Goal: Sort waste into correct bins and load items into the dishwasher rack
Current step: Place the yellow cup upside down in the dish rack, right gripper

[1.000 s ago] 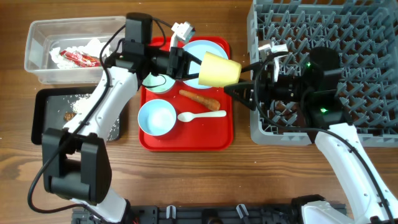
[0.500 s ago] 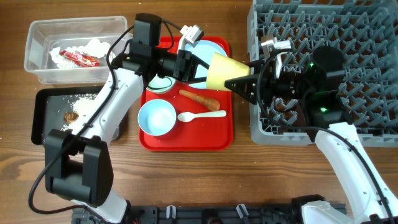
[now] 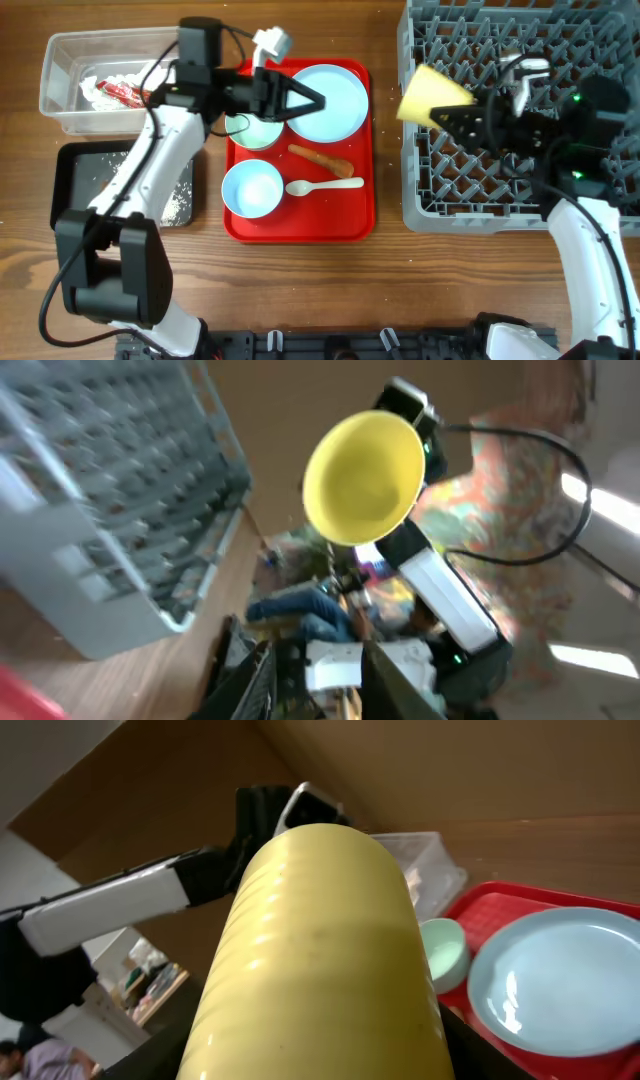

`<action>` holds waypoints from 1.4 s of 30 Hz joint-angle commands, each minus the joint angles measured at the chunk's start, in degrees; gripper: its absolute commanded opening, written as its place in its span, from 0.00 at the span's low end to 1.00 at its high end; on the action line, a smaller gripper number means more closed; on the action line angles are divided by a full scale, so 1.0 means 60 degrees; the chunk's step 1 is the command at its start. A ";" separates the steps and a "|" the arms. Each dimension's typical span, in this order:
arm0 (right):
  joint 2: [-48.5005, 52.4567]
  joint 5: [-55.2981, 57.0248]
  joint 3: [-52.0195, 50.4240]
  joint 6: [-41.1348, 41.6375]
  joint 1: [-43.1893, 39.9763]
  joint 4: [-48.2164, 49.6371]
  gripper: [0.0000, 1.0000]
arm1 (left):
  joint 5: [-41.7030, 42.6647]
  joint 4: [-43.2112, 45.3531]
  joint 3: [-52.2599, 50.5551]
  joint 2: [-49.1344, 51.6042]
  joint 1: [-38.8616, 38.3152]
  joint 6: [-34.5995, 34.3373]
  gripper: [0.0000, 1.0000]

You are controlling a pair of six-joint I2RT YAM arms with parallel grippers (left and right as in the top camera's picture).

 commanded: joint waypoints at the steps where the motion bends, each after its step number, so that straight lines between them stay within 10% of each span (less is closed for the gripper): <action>1: -0.0007 -0.0117 0.0055 -0.0226 -0.0576 -0.0423 0.40 | -0.1297 0.0022 0.0120 -0.0160 0.0499 0.0117 0.30; 7: -0.0055 0.4714 0.0066 -0.2965 -0.0441 -0.5027 0.41 | -0.4954 -0.1195 0.0120 -0.0160 0.0546 0.0120 0.33; 19: -0.1388 1.0954 0.3559 -0.2648 -0.0437 -1.1759 0.43 | -1.2509 -0.4860 0.0120 -0.0160 0.0546 0.0120 0.38; 42: 0.3136 1.2557 0.3552 -0.1610 0.1009 -1.3132 0.50 | -1.3169 -0.5129 0.0120 -0.0160 0.0546 0.0874 0.45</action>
